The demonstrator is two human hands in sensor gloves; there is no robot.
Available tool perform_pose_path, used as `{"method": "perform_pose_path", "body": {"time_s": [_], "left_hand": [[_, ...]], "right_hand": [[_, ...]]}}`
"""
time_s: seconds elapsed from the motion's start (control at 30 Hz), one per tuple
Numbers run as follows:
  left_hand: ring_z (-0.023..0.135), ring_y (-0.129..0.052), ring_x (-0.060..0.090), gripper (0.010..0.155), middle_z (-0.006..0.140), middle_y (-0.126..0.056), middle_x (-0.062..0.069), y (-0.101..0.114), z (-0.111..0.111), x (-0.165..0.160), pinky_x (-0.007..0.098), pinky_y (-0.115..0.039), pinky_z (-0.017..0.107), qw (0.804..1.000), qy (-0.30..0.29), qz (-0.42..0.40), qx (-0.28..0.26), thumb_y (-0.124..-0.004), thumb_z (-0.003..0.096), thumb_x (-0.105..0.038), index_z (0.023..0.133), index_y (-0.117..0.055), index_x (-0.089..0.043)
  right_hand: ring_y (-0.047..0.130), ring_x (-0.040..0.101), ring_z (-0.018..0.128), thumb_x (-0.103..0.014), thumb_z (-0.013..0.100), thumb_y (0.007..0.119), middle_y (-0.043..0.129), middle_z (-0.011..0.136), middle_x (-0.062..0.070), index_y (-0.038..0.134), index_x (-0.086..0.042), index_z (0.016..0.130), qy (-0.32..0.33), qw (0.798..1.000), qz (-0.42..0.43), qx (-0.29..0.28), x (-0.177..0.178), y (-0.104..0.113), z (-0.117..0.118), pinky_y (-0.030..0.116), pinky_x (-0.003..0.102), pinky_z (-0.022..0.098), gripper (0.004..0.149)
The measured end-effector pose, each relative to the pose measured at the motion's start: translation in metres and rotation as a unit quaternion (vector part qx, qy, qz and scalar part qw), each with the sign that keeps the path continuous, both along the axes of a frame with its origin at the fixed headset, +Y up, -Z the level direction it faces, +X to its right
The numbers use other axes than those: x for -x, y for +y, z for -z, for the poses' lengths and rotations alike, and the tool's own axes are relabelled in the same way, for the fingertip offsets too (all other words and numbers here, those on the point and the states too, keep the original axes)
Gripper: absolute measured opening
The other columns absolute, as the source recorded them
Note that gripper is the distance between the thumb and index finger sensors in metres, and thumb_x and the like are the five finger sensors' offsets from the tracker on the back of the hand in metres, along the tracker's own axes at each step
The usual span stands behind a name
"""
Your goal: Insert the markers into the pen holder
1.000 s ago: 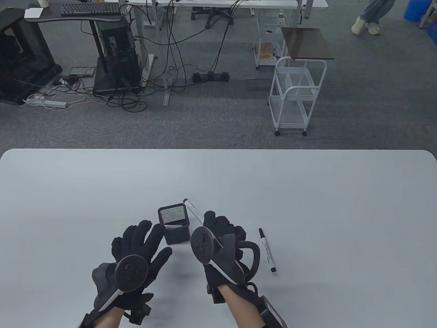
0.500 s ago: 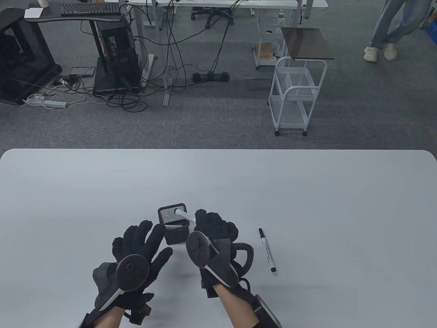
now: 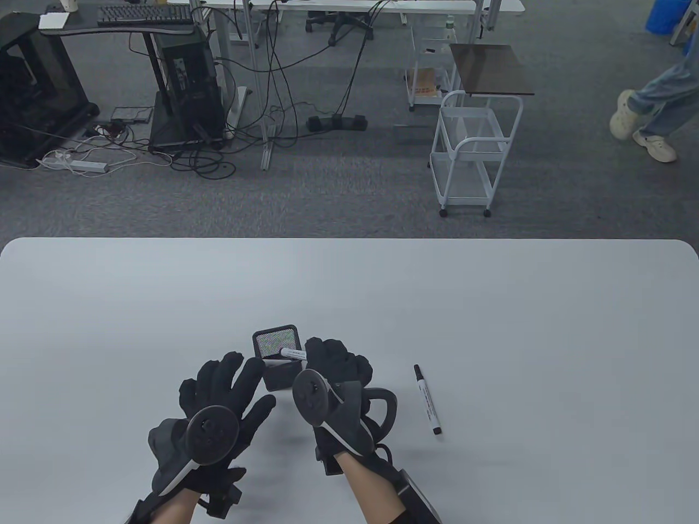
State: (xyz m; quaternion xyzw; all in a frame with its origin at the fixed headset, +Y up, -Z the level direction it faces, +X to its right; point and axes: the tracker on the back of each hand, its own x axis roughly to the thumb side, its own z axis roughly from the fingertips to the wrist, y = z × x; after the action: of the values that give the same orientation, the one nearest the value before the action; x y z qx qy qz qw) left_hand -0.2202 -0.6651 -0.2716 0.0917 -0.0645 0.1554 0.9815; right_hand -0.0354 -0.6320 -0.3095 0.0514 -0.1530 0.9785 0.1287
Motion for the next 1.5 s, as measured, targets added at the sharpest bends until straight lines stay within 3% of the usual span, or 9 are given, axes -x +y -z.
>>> {"method": "perform_pose_path", "body": {"time_s": [0.67, 1.5], "left_hand": [[0.12, -0.044, 0.053, 0.066, 0.131, -0.04, 0.008, -0.001, 0.0, -0.001, 0.076, -0.033, 0.08, 1.0, -0.001, 0.002, 0.004, -0.061, 0.06, -0.06, 0.12, -0.047, -0.038], [0.12, -0.044, 0.053, 0.066, 0.131, -0.04, 0.008, -0.002, 0.002, -0.001, 0.076, -0.033, 0.08, 1.0, 0.002, 0.003, 0.01, -0.061, 0.0601, -0.06, 0.12, -0.046, -0.038]], "right_hand": [[0.09, 0.017, 0.083, -0.027, 0.065, 0.071, 0.07, 0.108, 0.012, 0.068, -0.024, 0.105, 0.005, 0.999, 0.035, -0.022, 0.001, -0.001, 0.002, 0.057, 0.054, 0.071, 0.04], [0.088, 0.016, 0.086, -0.03, 0.067, 0.069, 0.069, 0.11, 0.008, 0.066, -0.027, 0.107, 0.011, 0.999, 0.026, 0.018, 0.007, -0.009, 0.013, 0.055, 0.054, 0.073, 0.04]]}}
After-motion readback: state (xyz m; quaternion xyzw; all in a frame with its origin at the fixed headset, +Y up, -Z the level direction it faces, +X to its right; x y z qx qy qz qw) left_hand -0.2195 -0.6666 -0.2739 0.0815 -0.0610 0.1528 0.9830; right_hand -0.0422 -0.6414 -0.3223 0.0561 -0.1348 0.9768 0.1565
